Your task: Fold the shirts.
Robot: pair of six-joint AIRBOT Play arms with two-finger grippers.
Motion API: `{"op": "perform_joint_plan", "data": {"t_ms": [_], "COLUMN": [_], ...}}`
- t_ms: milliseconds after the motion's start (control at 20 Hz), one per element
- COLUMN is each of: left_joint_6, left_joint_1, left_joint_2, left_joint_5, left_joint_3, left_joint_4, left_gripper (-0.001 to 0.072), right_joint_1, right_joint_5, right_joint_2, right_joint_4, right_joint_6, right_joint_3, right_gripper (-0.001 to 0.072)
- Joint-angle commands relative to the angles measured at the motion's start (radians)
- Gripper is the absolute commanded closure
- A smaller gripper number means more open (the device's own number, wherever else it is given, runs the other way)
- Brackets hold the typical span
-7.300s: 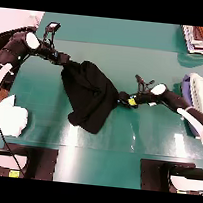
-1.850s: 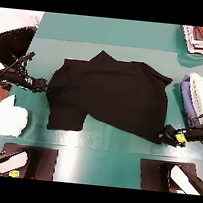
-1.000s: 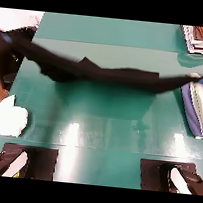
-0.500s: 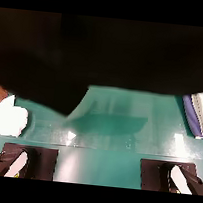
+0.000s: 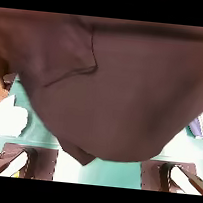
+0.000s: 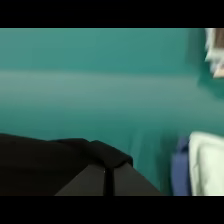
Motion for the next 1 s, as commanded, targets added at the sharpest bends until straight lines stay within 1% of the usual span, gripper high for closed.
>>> {"op": "perform_joint_plan", "data": {"t_ms": [0,50,150,300,350,450,600,700,850,900,950], "left_joint_6": [0.043,0.047,0.054,0.142,0.159,0.180,0.182,0.181,0.147,0.132,0.124], "left_joint_1": [0.001,0.001,0.001,-0.002,-0.014,-0.049,-0.105,-0.110,-0.091,-0.092,-0.095], "left_joint_2": [-0.153,-0.213,-0.354,-0.524,-0.572,-0.646,-0.704,-0.703,-0.703,-0.703,-0.701], "left_joint_5": [0.001,0.014,0.046,0.202,0.269,0.356,0.406,0.367,0.154,0.105,0.084], "left_joint_3": [-0.224,-0.253,-0.263,-0.258,-0.237,-0.167,-0.069,-0.060,-0.069,-0.090,-0.127], "left_joint_4": [-0.004,-0.004,-0.020,-0.137,-0.140,-0.106,-0.029,-0.016,0.055,0.085,0.087], "left_gripper": [0.0680,0.0679,0.0679,0.0680,0.0680,0.0680,0.0679,0.0678,0.0679,0.0679,0.0679], "right_joint_1": [0.114,0.142,0.177,0.210,0.217,0.228,0.231,0.231,0.227,0.227,0.235], "right_joint_5": [0.024,0.023,-0.005,-0.099,-0.134,-0.183,-0.180,-0.143,-0.046,-0.034,-0.036], "right_joint_2": [-0.170,-0.239,-0.375,-0.563,-0.620,-0.707,-0.777,-0.777,-0.759,-0.743,-0.723], "right_joint_4": [-0.146,-0.171,-0.170,-0.169,-0.168,-0.168,-0.169,-0.171,-0.182,-0.205,-0.219], "right_joint_6": [0.029,0.039,0.044,0.044,0.044,0.044,0.044,0.043,0.043,0.043,0.043], "right_joint_3": [-0.142,-0.166,-0.181,-0.092,-0.035,0.079,0.216,0.239,0.197,0.152,0.093], "right_gripper": [0.0695,0.0696,0.0696,0.0696,0.0696,0.0696,0.0696,0.0696,0.0696,0.0696,0.0696]}}
